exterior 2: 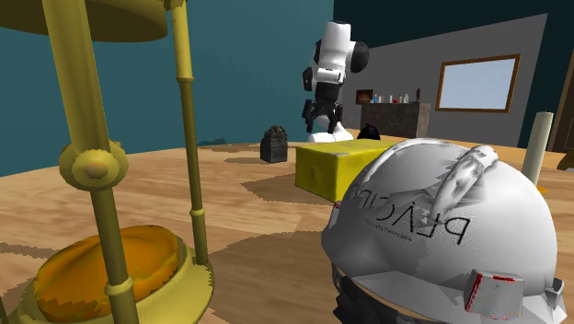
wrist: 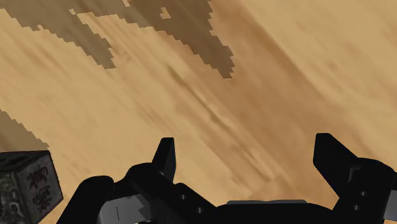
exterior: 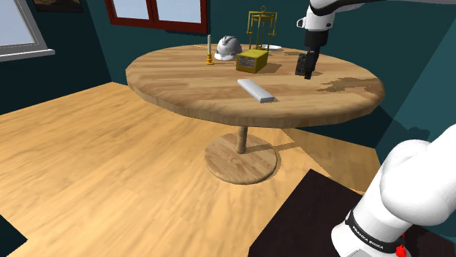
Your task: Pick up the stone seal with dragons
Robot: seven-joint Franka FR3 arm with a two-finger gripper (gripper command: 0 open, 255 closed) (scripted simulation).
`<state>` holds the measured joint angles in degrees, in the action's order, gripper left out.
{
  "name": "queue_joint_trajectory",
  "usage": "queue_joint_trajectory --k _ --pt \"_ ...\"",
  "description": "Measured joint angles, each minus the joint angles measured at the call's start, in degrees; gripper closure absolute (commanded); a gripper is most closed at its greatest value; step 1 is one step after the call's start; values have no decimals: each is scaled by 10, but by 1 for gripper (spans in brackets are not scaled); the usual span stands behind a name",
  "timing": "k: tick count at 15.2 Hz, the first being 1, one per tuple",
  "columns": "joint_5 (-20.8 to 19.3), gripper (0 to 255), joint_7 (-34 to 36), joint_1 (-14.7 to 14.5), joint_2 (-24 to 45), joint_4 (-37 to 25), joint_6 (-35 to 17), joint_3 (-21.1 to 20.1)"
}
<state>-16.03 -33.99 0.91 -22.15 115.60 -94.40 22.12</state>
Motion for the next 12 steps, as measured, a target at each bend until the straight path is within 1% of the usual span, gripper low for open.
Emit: queue_joint_trajectory --k 6,9,12 --pt "23 0 -93 4 113 -122 -16 56" --pt "54 0 -143 12 185 -196 -23 82" --pt "89 0 -197 30 250 -279 -11 104"
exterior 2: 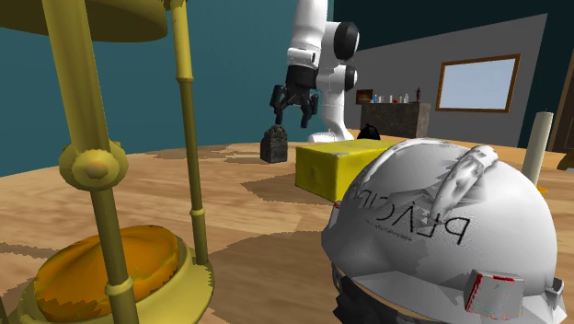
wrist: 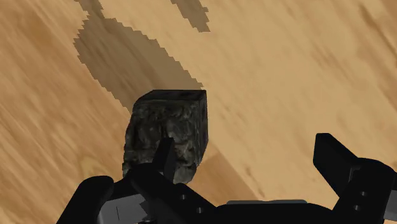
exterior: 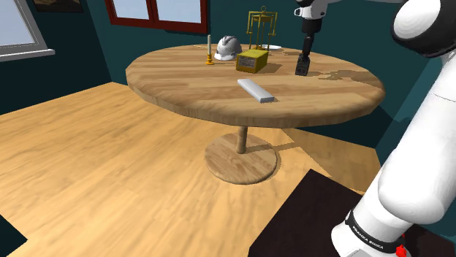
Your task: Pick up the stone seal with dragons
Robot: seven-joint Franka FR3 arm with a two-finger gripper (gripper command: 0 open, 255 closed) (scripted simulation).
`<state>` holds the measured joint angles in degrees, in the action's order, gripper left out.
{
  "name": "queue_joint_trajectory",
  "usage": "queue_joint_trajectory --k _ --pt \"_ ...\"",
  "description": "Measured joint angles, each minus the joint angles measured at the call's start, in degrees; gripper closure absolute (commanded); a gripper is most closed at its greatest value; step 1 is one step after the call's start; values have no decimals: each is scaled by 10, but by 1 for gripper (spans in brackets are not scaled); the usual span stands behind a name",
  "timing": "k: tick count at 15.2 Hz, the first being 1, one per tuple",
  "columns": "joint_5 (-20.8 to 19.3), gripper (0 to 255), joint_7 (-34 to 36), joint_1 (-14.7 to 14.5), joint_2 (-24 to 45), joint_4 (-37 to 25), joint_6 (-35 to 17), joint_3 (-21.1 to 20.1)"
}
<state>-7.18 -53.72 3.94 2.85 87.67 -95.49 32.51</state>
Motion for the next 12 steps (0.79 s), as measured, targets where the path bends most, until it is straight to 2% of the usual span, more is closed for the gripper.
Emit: queue_joint_trajectory --k 2,5,7,12 --pt "30 0 -30 17 53 -61 7 9" --pt "78 0 -76 57 132 -162 27 16" --pt "83 0 -81 61 142 -165 21 16" --pt "77 0 -77 54 133 -116 -20 15"
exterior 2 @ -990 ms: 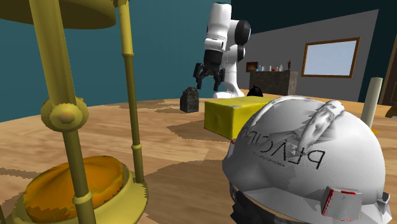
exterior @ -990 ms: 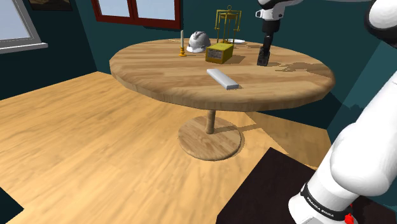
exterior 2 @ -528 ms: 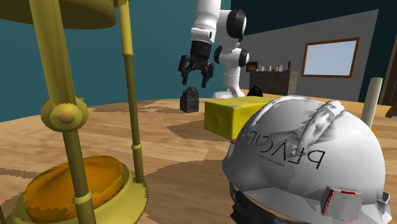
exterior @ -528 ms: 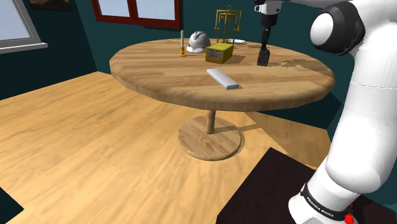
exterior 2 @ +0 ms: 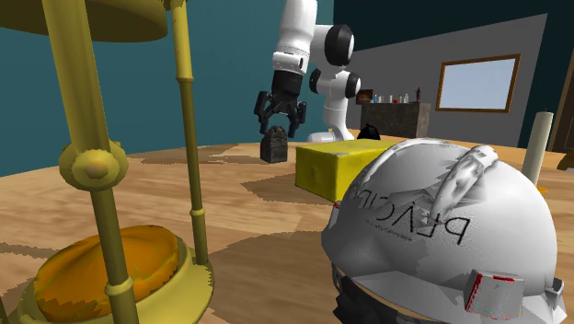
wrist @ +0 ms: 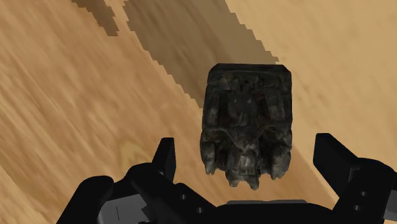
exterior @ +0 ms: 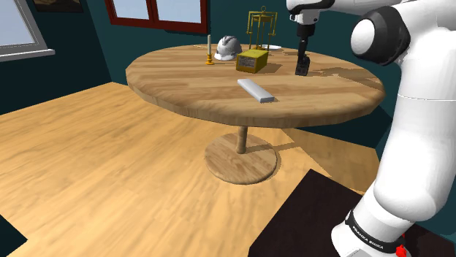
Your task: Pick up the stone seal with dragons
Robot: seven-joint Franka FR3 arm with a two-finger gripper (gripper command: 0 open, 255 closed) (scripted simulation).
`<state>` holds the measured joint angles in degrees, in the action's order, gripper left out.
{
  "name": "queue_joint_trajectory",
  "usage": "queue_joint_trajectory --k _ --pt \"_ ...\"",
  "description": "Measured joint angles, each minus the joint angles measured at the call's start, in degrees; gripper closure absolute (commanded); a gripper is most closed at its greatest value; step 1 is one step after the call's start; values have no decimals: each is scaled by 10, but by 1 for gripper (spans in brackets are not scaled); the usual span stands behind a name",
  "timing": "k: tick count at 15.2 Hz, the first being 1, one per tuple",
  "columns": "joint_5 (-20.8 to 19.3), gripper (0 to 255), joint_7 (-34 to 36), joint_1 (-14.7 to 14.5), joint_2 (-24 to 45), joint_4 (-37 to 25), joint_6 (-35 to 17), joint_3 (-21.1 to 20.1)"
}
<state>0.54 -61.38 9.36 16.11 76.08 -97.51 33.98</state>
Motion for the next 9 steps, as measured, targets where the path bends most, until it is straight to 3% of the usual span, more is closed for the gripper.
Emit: queue_joint_trajectory --k 1,2,9 --pt "-2 0 1 -2 -3 9 -6 0" --pt "-2 255 2 -2 -4 12 -9 0" --pt "-3 255 2 -3 -6 16 -12 0"
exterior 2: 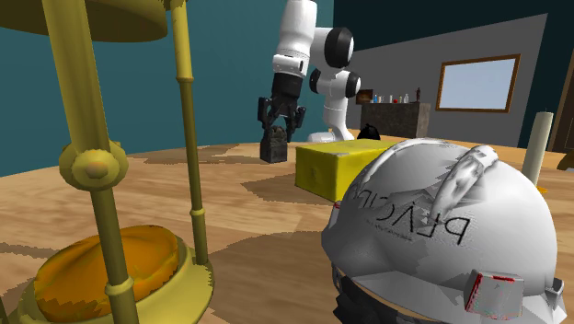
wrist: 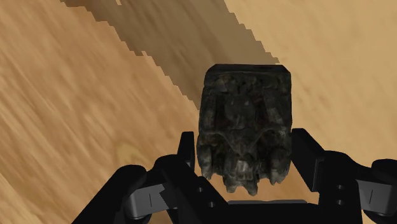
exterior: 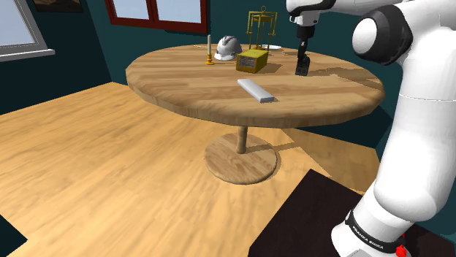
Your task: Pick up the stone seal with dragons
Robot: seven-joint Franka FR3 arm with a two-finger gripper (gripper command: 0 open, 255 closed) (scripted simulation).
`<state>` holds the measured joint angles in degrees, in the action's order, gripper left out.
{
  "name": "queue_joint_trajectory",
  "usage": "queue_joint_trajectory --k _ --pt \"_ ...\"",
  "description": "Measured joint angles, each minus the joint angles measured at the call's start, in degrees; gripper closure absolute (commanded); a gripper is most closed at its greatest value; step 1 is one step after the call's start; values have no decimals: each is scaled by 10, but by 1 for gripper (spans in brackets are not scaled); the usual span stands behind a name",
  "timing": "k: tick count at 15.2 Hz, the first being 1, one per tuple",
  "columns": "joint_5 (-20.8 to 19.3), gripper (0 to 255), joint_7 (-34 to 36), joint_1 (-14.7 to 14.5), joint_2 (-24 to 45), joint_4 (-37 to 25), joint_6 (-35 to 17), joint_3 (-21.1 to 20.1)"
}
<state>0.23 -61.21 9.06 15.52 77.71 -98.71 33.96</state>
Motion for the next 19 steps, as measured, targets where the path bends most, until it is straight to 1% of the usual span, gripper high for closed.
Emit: queue_joint_trajectory --k 3,6,15,19 --pt "0 255 0 0 0 0 0 0" --pt "3 255 -2 3 6 -21 17 0" --pt "26 255 -19 29 42 -142 104 1" --pt "44 255 -28 52 72 -216 148 1"
